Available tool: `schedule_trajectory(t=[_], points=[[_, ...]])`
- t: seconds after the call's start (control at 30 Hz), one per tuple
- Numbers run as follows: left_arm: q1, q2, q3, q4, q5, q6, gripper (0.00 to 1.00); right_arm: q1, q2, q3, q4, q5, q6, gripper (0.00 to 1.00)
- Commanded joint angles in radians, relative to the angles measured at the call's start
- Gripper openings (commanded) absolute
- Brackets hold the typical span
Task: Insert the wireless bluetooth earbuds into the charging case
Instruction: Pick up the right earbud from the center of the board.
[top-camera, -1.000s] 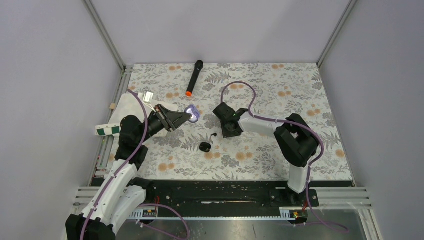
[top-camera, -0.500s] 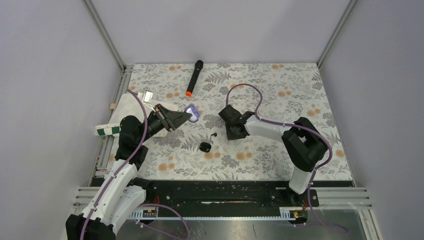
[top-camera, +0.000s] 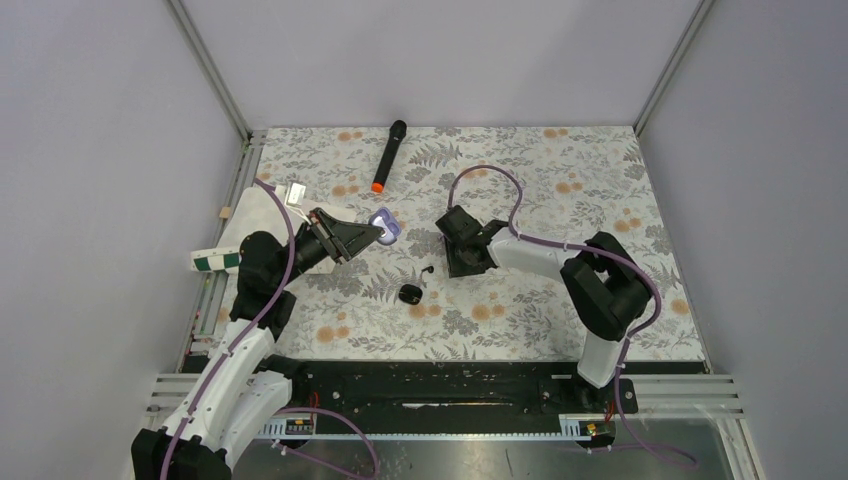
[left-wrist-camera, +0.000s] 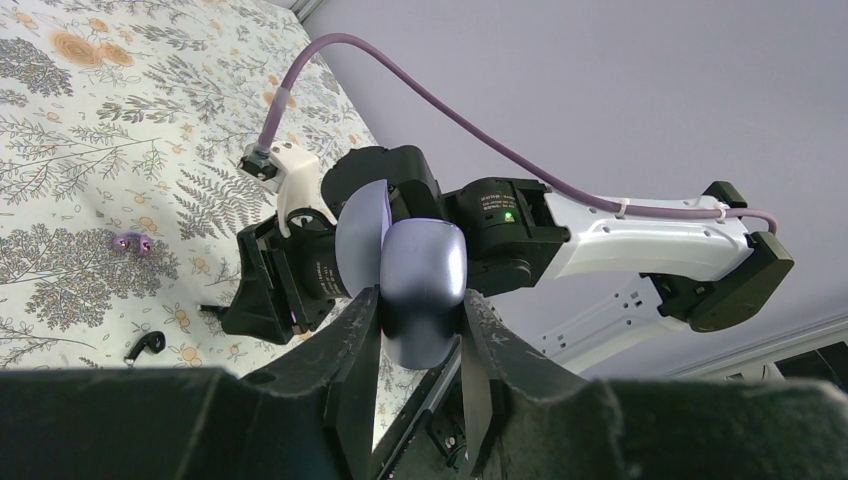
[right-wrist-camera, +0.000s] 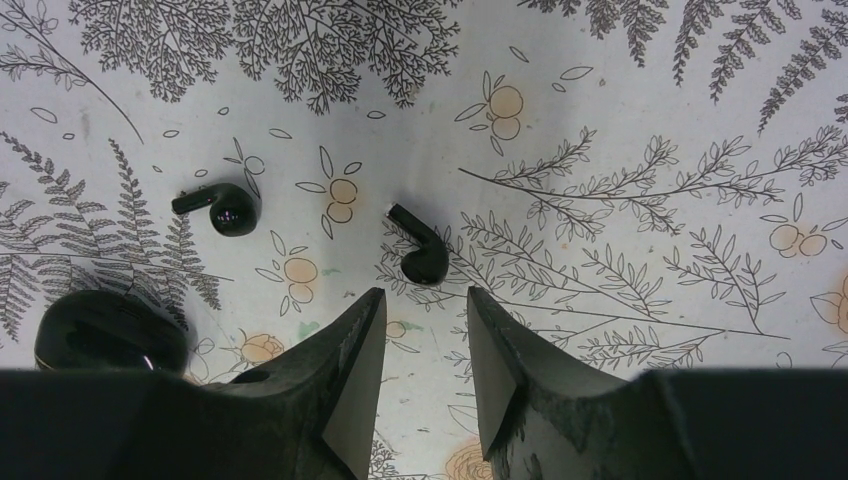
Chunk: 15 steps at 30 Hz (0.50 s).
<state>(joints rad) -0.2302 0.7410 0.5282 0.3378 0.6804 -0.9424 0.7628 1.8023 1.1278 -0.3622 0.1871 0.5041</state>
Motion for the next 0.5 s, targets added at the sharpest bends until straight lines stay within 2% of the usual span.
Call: schedule_trajectory(t=[0.0, 0.47], points=[[0.005, -0.018, -0.003, 0.053, 0.01, 0.002, 0.0, -0.011, 0.019, 0.048, -0.015, 0.045, -0.018, 0.43], [0.005, -0.015, -0.002, 0.052, 0.011, 0.004, 0.0, -0.088, 0.005, 0.027, -0.021, 0.055, -0.036, 0.42]])
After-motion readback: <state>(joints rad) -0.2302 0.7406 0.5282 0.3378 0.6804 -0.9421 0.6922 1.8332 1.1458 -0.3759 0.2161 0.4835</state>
